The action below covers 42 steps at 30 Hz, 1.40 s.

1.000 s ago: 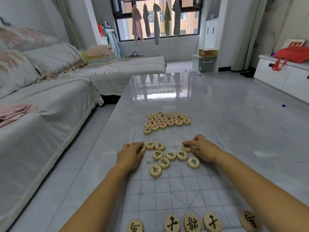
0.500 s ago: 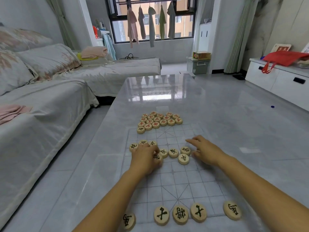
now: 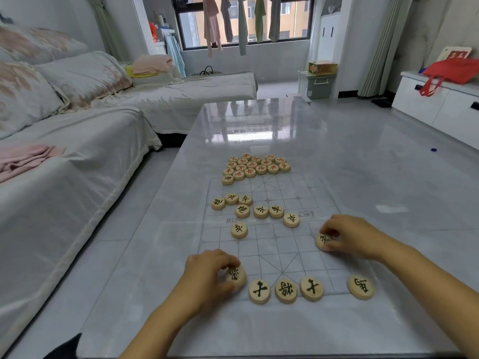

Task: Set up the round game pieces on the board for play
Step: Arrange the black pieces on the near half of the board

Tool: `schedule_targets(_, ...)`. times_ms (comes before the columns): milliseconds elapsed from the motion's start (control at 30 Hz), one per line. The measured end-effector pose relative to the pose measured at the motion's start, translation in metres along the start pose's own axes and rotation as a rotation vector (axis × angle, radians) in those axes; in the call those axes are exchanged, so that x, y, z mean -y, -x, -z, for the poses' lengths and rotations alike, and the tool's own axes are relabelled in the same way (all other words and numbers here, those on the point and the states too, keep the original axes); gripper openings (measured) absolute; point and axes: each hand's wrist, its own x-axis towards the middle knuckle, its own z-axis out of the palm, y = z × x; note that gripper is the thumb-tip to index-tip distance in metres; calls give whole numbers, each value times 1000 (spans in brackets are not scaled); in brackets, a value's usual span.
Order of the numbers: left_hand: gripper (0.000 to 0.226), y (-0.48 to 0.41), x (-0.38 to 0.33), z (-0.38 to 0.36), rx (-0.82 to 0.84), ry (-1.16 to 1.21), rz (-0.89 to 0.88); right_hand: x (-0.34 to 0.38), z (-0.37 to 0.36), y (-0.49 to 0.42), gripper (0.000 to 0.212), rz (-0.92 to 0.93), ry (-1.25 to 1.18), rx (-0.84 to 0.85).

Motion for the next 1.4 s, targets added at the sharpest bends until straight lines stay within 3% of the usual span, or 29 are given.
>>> schedule_targets(133, 42, 3, 1, -12, 23, -103, -3, 15, -6, 29, 30, 82, -32, -3)
schedule_targets(433, 55, 9, 7, -20, -32, -81, 25, 21, -24, 61, 35, 87, -51, -61)
schedule_targets(733, 40, 12, 9, -23, -65, -72, 4, 24, -30, 75, 35, 75, -60, -107)
schedule_targets(1000, 40, 17, 9, -22, -56, -35, 1, 22, -36, 81, 32, 88, -34, -132)
schedule_targets(1167, 40, 18, 9, -21, -54, -22, 12, 24, -37, 72, 49, 37, -30, -160)
schedule_targets(1233, 41, 17, 10, -22, -52, -17, 15, 26, -35, 65, 44, 4, -13, -175)
schedule_targets(1333, 40, 17, 10, -22, -50, -4, 13, 29, -27, 56, 33, 18, -13, -138)
schedule_targets(1400, 40, 17, 10, -22, -47, 2, 7, 28, -22, 53, 38, 61, -23, -59)
